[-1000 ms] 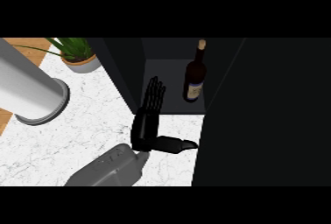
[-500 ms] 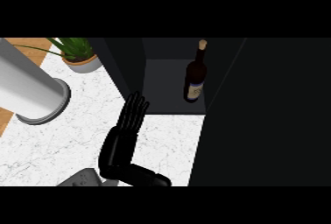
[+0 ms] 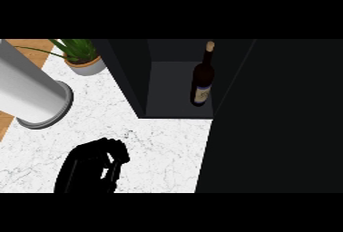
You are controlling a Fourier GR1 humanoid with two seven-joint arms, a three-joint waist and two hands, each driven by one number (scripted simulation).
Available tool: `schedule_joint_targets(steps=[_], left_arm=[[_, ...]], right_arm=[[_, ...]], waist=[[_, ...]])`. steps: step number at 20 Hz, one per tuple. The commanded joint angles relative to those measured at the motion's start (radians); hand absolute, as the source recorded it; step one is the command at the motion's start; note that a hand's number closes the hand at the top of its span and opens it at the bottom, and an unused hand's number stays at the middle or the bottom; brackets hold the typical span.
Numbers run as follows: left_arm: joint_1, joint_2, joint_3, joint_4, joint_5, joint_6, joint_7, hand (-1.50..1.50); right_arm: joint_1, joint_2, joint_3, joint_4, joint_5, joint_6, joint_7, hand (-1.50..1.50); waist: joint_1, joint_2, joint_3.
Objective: Pick up the wine, place it into the cabinet and close the cabinet
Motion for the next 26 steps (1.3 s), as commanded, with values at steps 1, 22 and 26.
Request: schedule_joint_targets(steps=[1, 22, 26], left_arm=[[0.128, 0.101, 0.042, -0.082, -0.002, -0.05, -0.046, 1.5], [0.493, 0.394, 0.418, -0.041, 0.219, -0.428, -0.157, -1.5], [0.541, 0.441, 0.466, 0.018, 0.232, -0.53, -0.169, -1.5]], right_arm=[[0.046, 0.025, 0.099, -0.155, -0.089, -0.03, 0.104, 1.5], [-0.349, 0.132, 0.827, 0.137, 0.296, -0.556, 0.164, 1.5], [-0.47, 0.129, 0.76, 0.19, 0.308, -0.647, 0.141, 1.5]], waist=[[0.003, -0.003, -0.001], [0.035, -0.014, -0.006], [0.049, -0.009, -0.007]])
